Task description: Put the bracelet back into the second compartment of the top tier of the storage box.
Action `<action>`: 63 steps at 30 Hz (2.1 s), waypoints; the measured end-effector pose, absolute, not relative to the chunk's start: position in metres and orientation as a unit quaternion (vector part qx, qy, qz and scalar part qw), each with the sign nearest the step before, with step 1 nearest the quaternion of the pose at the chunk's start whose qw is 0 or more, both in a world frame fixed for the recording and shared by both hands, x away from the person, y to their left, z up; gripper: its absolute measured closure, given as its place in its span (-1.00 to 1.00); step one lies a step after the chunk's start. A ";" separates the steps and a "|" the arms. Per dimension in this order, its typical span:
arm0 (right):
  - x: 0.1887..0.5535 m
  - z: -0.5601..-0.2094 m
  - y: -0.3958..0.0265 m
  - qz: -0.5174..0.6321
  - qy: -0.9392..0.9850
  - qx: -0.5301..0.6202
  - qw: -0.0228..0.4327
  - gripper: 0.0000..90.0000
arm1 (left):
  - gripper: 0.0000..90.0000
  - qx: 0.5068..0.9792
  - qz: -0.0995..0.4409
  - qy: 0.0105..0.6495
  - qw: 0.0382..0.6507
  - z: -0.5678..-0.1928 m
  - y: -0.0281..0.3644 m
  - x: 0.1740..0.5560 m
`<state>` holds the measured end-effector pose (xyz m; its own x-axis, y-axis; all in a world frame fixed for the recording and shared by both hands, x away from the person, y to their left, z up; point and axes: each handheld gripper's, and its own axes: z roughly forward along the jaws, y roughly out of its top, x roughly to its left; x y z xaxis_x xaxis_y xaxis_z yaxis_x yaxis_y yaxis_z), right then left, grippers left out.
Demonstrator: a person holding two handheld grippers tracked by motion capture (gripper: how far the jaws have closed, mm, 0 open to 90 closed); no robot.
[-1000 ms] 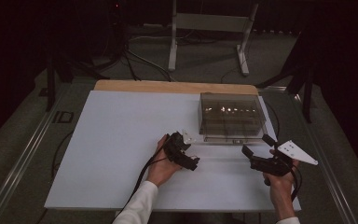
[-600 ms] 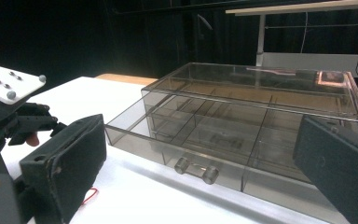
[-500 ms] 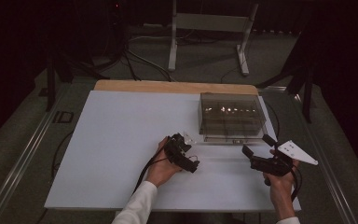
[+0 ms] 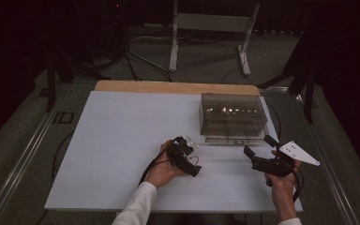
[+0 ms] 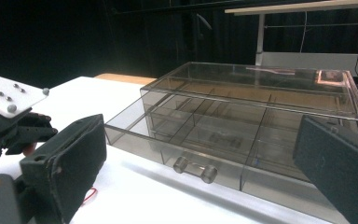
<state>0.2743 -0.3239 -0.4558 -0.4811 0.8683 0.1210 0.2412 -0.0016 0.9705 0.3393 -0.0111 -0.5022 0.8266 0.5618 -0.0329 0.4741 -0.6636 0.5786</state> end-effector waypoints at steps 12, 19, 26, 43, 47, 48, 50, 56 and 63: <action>0.274 -0.455 -0.325 0.566 0.646 0.430 0.278 -0.94 | -0.45 0.919 0.072 0.275 0.272 -0.508 -0.012 0.336; 0.274 -0.455 -0.324 0.565 0.648 0.430 0.277 -0.93 | 0.54 0.920 0.070 0.274 0.271 -0.503 -0.004 0.336; 0.274 -0.455 -0.323 0.565 0.650 0.427 0.276 -0.93 | 1.00 0.923 0.072 0.269 0.265 -0.502 -0.004 0.338; 0.274 -0.455 -0.324 0.566 0.648 0.429 0.275 -0.93 | 1.00 0.913 0.072 0.279 0.289 -0.495 0.001 0.340; 0.274 -0.456 -0.324 0.565 0.648 0.430 0.275 -0.93 | 1.00 0.912 0.074 0.279 0.292 -0.491 0.002 0.340; 0.274 -0.456 -0.324 0.565 0.649 0.430 0.275 -0.93 | 1.00 0.912 0.075 0.277 0.293 -0.490 0.002 0.340; 0.274 -0.456 -0.324 0.565 0.649 0.429 0.275 -0.93 | 1.00 0.911 0.077 0.277 0.295 -0.488 0.002 0.340; 0.274 -0.456 -0.324 0.564 0.649 0.430 0.275 -0.93 | 1.00 0.909 0.078 0.277 0.301 -0.485 0.002 0.340; 0.274 -0.456 -0.324 0.564 0.650 0.430 0.274 -0.93 | 1.00 0.907 0.079 0.278 0.307 -0.481 0.005 0.341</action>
<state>0.2743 -0.3240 -0.4563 -0.4798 0.8678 0.1294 0.2508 -0.0057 0.9680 0.3409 0.0049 -0.4807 0.8336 0.5517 -0.0277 0.4550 -0.6573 0.6008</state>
